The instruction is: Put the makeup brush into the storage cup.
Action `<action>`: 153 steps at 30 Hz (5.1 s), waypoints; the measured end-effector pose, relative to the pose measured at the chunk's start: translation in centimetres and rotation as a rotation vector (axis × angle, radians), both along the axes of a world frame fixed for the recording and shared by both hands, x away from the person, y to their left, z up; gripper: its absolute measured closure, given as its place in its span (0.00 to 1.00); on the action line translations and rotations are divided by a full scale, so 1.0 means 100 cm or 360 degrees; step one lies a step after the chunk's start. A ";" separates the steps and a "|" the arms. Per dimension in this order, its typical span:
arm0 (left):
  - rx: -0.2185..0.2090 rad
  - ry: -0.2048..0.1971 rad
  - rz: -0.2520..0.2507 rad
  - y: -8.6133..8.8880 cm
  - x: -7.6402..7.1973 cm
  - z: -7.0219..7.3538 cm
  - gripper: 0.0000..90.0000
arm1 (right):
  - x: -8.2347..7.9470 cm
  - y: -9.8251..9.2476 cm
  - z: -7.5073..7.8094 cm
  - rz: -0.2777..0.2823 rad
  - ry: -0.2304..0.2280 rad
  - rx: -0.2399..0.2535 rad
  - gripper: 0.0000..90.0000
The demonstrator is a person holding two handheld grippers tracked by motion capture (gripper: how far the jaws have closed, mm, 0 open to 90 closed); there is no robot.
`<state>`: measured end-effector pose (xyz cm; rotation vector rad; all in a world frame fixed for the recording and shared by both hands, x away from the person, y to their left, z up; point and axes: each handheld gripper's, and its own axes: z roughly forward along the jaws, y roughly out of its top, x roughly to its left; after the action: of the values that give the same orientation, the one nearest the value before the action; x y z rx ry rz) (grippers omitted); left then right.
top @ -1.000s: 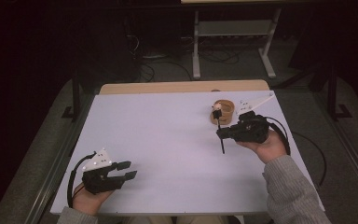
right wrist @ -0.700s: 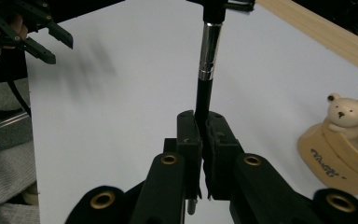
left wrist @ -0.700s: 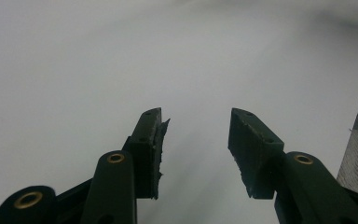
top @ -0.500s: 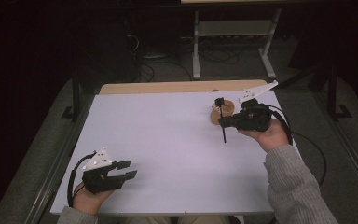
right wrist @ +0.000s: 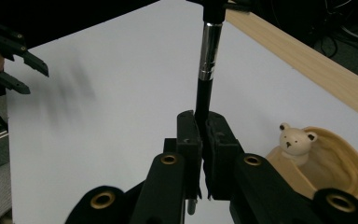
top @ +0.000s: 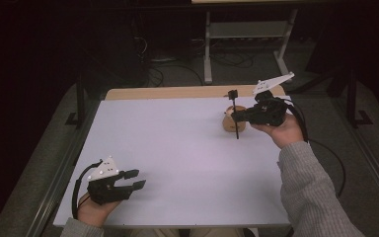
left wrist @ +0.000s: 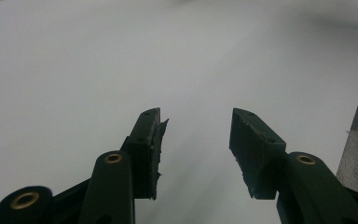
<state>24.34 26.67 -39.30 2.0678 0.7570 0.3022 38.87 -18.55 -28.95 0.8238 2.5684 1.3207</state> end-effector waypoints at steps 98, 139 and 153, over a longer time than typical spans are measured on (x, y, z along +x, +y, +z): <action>0.0013 -0.0023 -0.0027 -0.003 -0.001 0.001 0.56 | 0.093 -0.010 -0.024 -0.0540 0.0114 0.0017 0.94; 0.0006 -0.0037 0.0020 -0.005 0.000 0.001 0.32 | 0.099 -0.011 -0.053 -0.0680 0.0150 0.0029 0.94; 0.0009 -0.0038 0.0018 -0.005 0.000 0.000 0.33 | 0.099 -0.013 -0.066 -0.0707 0.0169 0.0043 0.94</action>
<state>24.34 26.18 -39.25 2.0625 0.7544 0.3355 48.80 -19.84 -35.56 1.4015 2.2520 1.1983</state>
